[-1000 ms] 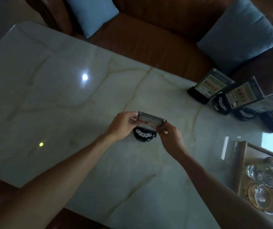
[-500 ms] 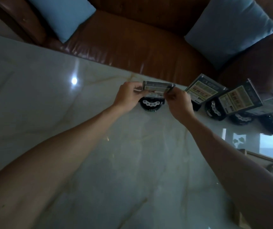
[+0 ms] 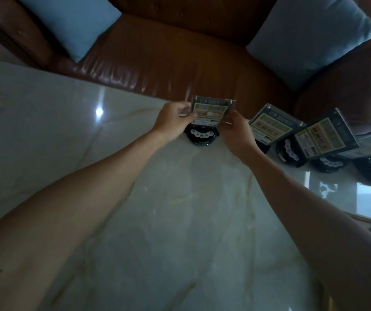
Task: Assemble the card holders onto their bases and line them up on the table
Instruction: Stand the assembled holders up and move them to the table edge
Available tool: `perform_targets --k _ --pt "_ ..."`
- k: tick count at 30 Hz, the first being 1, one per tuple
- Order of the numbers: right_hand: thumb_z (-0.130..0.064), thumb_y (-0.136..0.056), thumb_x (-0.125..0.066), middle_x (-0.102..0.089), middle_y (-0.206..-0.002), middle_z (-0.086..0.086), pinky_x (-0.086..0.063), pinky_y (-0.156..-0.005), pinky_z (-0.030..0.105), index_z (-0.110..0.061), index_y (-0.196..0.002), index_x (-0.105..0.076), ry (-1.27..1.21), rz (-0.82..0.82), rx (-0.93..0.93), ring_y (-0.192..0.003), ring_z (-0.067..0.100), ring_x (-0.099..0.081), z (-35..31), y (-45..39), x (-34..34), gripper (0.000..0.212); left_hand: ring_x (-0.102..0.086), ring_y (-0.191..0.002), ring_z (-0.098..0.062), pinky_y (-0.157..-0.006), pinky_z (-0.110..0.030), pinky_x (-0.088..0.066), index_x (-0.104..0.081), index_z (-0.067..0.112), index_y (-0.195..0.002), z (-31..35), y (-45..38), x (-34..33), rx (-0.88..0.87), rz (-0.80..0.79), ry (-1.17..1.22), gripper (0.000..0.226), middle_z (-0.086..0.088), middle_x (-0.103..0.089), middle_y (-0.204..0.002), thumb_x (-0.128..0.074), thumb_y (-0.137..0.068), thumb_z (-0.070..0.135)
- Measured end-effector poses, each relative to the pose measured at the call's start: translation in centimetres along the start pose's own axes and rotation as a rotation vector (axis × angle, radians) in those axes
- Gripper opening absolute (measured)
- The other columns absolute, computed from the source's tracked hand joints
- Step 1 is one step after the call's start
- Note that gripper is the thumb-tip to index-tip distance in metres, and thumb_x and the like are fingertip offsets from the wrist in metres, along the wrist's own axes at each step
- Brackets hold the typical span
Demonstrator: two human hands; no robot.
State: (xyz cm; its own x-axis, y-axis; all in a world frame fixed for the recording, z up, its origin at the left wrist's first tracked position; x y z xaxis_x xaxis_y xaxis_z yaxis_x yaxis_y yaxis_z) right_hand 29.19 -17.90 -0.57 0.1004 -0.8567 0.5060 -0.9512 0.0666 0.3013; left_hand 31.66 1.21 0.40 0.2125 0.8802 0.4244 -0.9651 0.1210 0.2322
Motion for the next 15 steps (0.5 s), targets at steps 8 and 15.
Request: perform_targets --k 8,15 --pt "-0.016 -0.095 -0.057 -0.066 -0.125 0.01 -0.054 -0.084 0.034 -0.019 -0.137 -0.054 0.186 0.037 0.072 -0.103 0.022 -0.067 -1.2 3.6 3.5 0.042 -0.054 -0.117 -0.007 -0.093 -0.011 -0.041 -0.058 0.019 -0.133 6.7 2.3 0.6 -0.176 0.123 -0.139 0.046 0.001 -0.06 -0.131 -0.069 -0.089 0.024" --pt "-0.013 -0.091 -0.052 -0.072 -0.107 0.003 -0.051 -0.075 0.032 -0.019 -0.121 -0.063 0.3 0.208 0.326 -0.095 0.024 -0.067 -4.0 9.0 12.0 0.033 -0.059 -0.111 -0.006 -0.082 -0.007 -0.041 -0.067 0.026 -0.12 15.8 4.4 -3.7 -0.383 0.064 -0.28 0.032 0.005 -0.064 -0.12 -0.068 -0.089 0.033"
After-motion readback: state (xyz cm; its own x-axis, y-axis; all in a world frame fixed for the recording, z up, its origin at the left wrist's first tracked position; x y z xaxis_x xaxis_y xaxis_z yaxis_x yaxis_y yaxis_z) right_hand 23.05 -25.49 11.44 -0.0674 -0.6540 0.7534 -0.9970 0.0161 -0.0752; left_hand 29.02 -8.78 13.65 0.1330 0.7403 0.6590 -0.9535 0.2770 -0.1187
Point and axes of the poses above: each hand's wrist, its own y-axis away from the middle knuckle, its own x-axis out of the back of the hand, z = x × y, the point moved 3 cm from there along -y, towards the middle knuckle
